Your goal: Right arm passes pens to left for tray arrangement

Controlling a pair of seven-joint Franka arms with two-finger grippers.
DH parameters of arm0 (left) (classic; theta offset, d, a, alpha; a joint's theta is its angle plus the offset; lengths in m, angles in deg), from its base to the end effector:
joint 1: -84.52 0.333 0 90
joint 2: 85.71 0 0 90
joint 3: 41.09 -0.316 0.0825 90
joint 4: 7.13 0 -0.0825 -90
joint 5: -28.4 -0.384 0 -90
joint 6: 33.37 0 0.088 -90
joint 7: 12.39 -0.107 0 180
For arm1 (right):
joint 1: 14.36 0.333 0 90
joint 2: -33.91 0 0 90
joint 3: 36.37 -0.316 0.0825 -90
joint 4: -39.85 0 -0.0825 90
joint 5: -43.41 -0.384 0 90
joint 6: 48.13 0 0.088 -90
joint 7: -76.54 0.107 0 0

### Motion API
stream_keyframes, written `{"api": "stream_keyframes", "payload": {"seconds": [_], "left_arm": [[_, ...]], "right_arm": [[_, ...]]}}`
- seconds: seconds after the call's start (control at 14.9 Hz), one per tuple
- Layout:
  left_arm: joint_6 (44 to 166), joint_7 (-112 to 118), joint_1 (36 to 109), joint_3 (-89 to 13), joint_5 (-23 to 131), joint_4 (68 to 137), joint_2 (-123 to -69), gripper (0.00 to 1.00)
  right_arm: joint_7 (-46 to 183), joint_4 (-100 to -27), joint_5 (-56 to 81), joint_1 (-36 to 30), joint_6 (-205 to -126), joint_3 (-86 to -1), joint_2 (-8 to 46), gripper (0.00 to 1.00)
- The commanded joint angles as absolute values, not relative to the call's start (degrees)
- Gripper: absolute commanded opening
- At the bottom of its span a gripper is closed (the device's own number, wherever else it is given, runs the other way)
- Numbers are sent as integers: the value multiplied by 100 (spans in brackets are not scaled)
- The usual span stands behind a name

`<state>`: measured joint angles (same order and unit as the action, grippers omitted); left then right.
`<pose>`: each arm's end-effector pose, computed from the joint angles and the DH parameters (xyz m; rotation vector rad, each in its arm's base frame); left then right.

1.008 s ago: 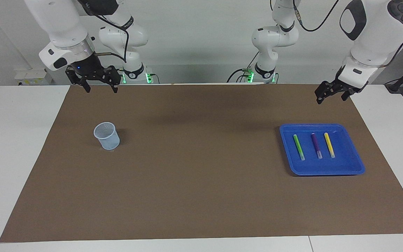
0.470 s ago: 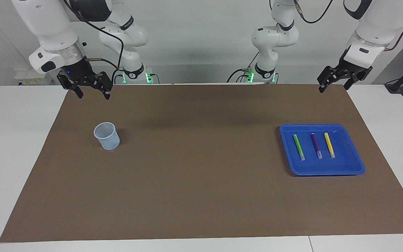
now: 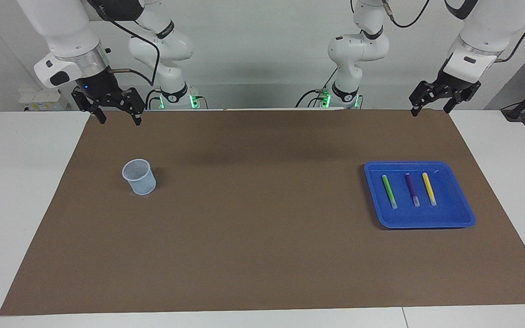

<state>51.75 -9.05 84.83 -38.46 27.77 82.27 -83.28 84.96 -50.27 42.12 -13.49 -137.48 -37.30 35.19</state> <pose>0.5322 -0.0209 0.6451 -3.1266 -0.0291 0.0495 0.5463 0.0197 0.6348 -3.1135 0.1795 -0.0107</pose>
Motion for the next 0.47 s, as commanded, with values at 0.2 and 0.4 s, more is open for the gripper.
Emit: {"api": "stream_keyframes", "payload": {"seconds": [0.2, 0.4], "left_arm": [[5601, -896, 8417, -3889, 2849, 8937, -7999, 100], [5645, -896, 8408, -3767, 2840, 8850, -8034, 100]], "right_arm": [[8410, -5209, 4280, -1384, -13857, -3743, 3655, 100], [8410, -5209, 4280, -1384, -13857, -3743, 3655, 100]]}}
